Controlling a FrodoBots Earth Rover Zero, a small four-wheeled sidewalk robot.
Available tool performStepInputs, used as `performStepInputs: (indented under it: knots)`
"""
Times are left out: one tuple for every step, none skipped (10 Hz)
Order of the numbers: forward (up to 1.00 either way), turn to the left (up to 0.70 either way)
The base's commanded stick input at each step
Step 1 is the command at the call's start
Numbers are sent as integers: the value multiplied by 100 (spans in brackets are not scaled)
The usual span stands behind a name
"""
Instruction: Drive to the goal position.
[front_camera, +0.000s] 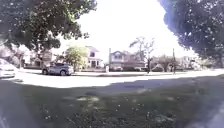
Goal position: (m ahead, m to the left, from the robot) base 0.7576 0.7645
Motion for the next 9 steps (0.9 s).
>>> performStepInputs:
  knots:
    - [0,0]
    - [0,0]
    - [0,0]
    - [0,0]
    - [0,0]
    - [0,-58]
    - [0,-79]
    - [0,-85]
    - [0,-85]
